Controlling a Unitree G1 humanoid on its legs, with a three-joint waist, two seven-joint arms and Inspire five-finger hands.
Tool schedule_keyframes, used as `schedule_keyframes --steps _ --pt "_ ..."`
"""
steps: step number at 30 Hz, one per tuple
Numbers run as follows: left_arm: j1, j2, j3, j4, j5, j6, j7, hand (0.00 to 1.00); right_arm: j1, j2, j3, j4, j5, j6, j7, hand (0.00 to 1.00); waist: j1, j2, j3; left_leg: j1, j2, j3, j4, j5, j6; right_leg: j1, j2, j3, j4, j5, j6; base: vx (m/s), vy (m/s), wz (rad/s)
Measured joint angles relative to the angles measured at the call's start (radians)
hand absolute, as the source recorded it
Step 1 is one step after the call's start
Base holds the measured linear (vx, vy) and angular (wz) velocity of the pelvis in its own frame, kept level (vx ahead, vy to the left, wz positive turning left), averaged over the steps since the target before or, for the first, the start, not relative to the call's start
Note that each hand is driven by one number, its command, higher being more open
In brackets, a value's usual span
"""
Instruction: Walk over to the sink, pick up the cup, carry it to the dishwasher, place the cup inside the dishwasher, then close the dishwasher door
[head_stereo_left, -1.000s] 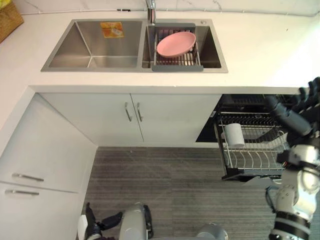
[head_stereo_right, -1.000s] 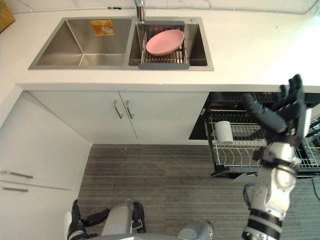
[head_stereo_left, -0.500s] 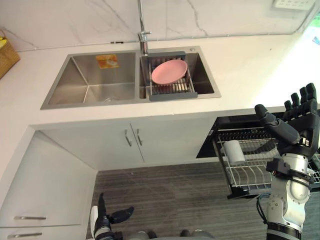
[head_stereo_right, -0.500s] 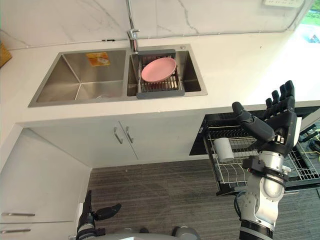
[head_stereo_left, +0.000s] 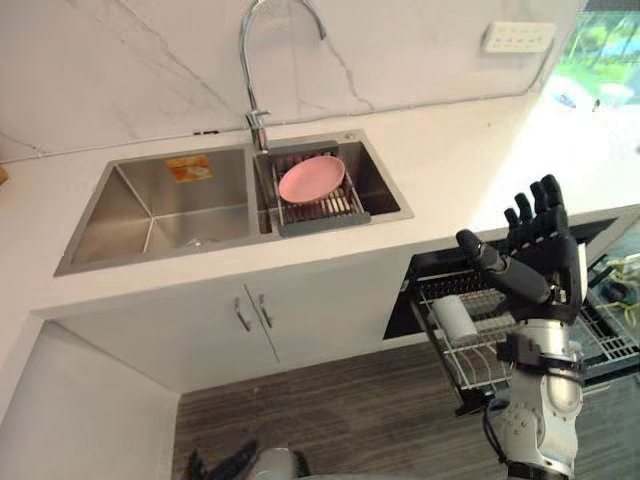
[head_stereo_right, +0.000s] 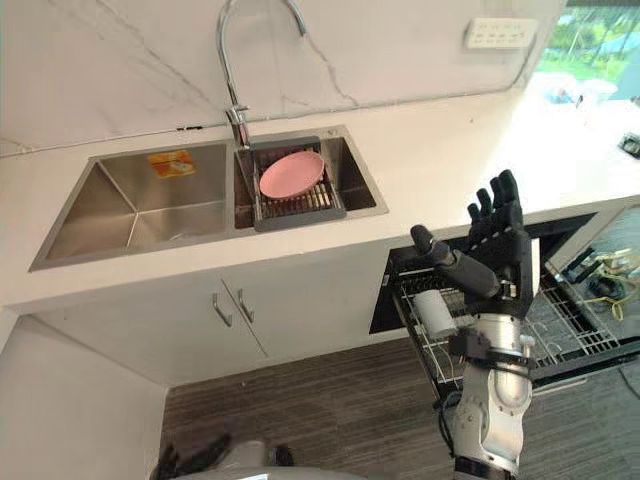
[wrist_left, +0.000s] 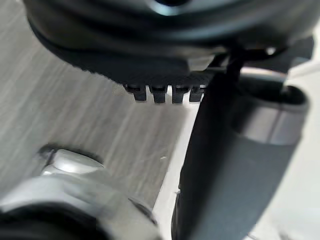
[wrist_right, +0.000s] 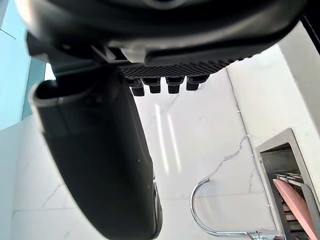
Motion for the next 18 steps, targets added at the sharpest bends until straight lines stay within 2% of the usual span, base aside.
schedule_keyframes --steps 2,3,4,5,9,11,13,14,15,16,17,18 --pt "-0.002 -0.011 0.026 -0.002 -0.029 -0.004 -0.027 1.00 -0.009 -0.002 0.021 -0.034 0.003 0.000 0.015 1.00 0.006 0.012 0.027 -0.068 0.032 -0.005 0.160 -0.015 -0.027 0.012 0.001 0.007 -0.012 0.003 0.003 0.06 0.165 -0.08" --pt "0.001 -0.039 0.047 0.002 -0.067 -0.008 -0.039 1.00 -0.034 -0.017 0.047 -0.032 0.011 0.007 0.045 1.00 0.016 0.036 0.033 -0.094 0.039 -0.044 0.124 -0.029 -0.046 0.021 0.008 0.024 0.002 0.000 0.027 0.03 0.201 -0.27" --pt "0.005 -0.041 0.041 0.009 -0.078 -0.004 -0.044 1.00 -0.043 -0.022 0.057 -0.029 0.012 0.009 0.056 1.00 0.019 0.041 0.034 -0.080 0.036 -0.034 0.113 -0.023 0.025 0.023 0.006 0.035 0.012 -0.008 0.040 0.04 0.152 -0.40" --pt "0.008 -0.035 0.040 0.018 -0.087 0.003 -0.048 1.00 -0.046 -0.027 0.074 -0.028 0.012 0.011 0.074 1.00 0.029 0.031 0.032 -0.054 0.021 -0.011 0.099 -0.028 0.042 0.023 -0.012 0.059 0.035 -0.022 0.048 0.08 0.134 -0.25" --pt "-0.001 -0.030 0.042 0.035 -0.095 0.008 -0.045 1.00 -0.068 -0.065 0.069 -0.034 0.050 0.011 0.101 1.00 0.026 0.019 0.018 -0.051 -0.024 0.010 0.112 -0.076 0.065 0.021 -0.071 0.071 0.063 -0.063 0.082 0.12 0.142 -0.06" --pt "-0.002 -0.022 0.042 0.039 -0.094 0.008 -0.038 1.00 -0.068 -0.072 0.046 -0.033 0.049 0.012 0.099 1.00 0.027 0.004 -0.016 -0.044 -0.064 0.021 0.092 -0.097 0.080 0.019 -0.105 0.065 0.078 -0.072 0.099 0.19 0.129 0.06" --pt "-0.012 -0.020 0.041 0.050 -0.053 0.008 -0.019 1.00 -0.068 -0.091 0.028 -0.029 0.048 0.014 0.091 1.00 0.026 0.003 -0.032 -0.006 -0.099 0.019 0.028 -0.095 0.096 -0.051 -0.133 0.085 0.234 -0.073 0.105 0.22 0.125 0.10" --pt "-0.019 -0.013 0.039 0.048 -0.029 0.005 -0.014 1.00 -0.068 -0.094 0.022 -0.029 0.049 0.019 0.078 1.00 0.024 -0.007 -0.034 0.043 -0.126 0.018 -0.039 -0.075 0.111 -0.142 -0.158 0.110 0.446 -0.063 0.116 0.22 0.113 0.08" --pt "-0.022 0.002 0.038 0.045 -0.005 0.004 -0.005 1.00 -0.069 -0.094 0.023 -0.026 0.049 0.023 0.068 1.00 0.021 -0.026 -0.032 0.099 -0.155 0.011 -0.096 -0.064 0.126 -0.243 -0.193 0.121 0.667 -0.004 0.094 0.28 0.123 0.11" --pt "-0.021 0.009 0.034 0.041 0.007 0.004 0.003 1.00 -0.070 -0.094 0.025 -0.019 0.049 0.024 0.066 1.00 0.015 -0.033 -0.033 0.129 -0.168 0.003 -0.121 -0.061 0.132 -0.283 -0.210 0.120 0.760 0.031 0.067 0.28 0.056 0.21" --pt "-0.019 0.024 0.009 0.033 0.021 0.006 0.021 1.00 -0.070 -0.095 0.029 -0.004 0.049 0.030 0.061 1.00 0.007 -0.044 -0.029 0.188 -0.179 -0.013 -0.166 -0.054 0.147 -0.337 -0.224 0.104 0.881 0.022 0.044 0.30 0.035 0.28" --pt "-0.021 0.028 -0.015 0.026 0.027 0.012 0.038 1.00 -0.070 -0.096 0.032 0.011 0.049 0.031 0.058 1.00 -0.003 -0.039 -0.033 0.232 -0.168 -0.025 -0.200 -0.043 0.135 -0.381 -0.214 0.069 0.895 -0.001 0.022 0.30 0.026 0.27"
